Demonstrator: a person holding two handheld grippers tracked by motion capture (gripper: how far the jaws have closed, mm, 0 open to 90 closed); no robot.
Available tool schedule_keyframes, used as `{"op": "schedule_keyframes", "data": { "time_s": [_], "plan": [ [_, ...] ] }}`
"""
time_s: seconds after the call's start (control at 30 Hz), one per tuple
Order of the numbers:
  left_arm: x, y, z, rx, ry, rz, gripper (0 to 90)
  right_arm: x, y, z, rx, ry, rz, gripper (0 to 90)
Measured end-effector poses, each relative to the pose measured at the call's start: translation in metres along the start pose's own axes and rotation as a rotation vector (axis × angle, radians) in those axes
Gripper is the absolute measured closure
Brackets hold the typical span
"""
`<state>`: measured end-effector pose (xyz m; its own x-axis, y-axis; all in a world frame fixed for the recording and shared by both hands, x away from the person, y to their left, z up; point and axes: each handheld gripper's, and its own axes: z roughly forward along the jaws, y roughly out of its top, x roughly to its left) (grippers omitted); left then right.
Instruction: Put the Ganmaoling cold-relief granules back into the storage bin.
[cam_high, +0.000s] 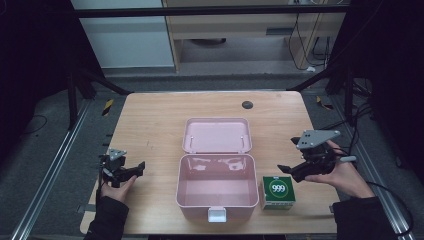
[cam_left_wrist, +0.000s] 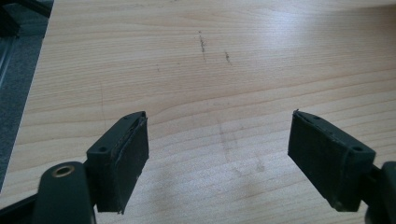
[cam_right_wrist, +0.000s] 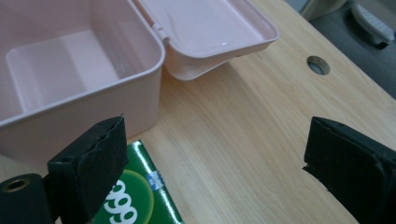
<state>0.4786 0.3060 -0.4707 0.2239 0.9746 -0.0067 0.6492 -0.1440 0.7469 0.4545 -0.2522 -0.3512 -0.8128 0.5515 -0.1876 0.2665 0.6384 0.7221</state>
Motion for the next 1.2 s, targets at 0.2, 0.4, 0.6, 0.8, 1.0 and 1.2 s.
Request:
{"op": "schedule_keyframes", "data": {
  "time_s": [0.2,0.4,0.6,0.8,1.0,1.2],
  "plan": [
    [0.0,0.0,0.0,0.001,0.002,0.003,19.6,0.005,-0.001,0.003,0.041,0.038,-0.033,5.1],
    [0.0,0.0,0.0,0.004,0.001,0.006,19.6,0.012,-0.003,0.007,0.08,0.077,-0.069,5.1],
    [-0.001,0.0,0.0,0.005,0.003,0.009,19.7,0.02,-0.006,0.013,0.13,0.113,-0.11,4.5],
    [-0.001,0.0,0.0,0.006,0.003,0.01,19.7,0.025,-0.007,0.018,0.172,0.147,-0.139,4.7],
    [-0.001,0.0,0.0,0.007,0.004,0.011,19.7,0.029,-0.01,0.023,0.203,0.172,-0.149,4.9],
    [0.0,0.0,0.0,0.008,0.005,0.016,19.8,0.034,-0.014,0.032,0.251,0.203,-0.17,3.2]
  ]
}}
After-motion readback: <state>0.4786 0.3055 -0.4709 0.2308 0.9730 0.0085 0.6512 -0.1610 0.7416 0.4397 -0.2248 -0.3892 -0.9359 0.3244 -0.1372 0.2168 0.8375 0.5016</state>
